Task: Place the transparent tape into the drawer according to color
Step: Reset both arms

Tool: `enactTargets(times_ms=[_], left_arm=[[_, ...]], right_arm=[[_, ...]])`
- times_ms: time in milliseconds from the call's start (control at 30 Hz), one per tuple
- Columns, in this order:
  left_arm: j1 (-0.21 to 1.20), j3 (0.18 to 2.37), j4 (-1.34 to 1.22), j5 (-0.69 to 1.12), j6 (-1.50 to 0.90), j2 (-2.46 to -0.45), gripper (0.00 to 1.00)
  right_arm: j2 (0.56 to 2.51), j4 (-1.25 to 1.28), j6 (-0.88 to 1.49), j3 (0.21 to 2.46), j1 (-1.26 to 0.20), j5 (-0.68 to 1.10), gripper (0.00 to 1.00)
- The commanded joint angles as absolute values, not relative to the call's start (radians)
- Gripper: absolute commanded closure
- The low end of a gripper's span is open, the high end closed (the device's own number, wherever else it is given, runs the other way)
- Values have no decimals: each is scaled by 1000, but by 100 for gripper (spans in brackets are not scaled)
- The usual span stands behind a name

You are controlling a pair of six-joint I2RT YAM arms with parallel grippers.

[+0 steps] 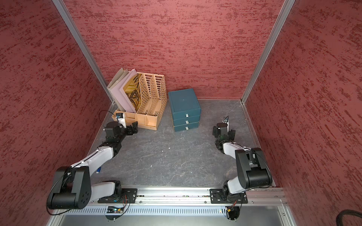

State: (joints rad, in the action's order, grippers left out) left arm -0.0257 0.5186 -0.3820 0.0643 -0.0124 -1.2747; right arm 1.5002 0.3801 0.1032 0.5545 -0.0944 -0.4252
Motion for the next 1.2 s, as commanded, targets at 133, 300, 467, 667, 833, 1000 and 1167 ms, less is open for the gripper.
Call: enactTargets(times_ms=[133,300,467,667,833,1000,1167], left_arm=[[-61,444,-691,132,3,-1436,0],[-65,405,-822,119,-4,-1509,0],[-66,399,-845,135,1,-1522,0],[-64,395,-853,141,6,-1523,0],[-65,390,-869,143,7,-1529,0],[-65,389,-870,144,6,-1528,0],[-64,390,-870,143,6,-1528,0]], right_arm=[[1483,873,1,393,-91,-321,2],[1491,923,-20,366,-93,-261,1],[1523,1012,-34,330,-91,-213,2],[1559,1117,-42,289,-102,-236,1],[1565,1030,-37,342,-102,-255,2],[1563,1018,-36,348,-100,-244,2],[1560,1024,-36,342,-96,-236,2]])
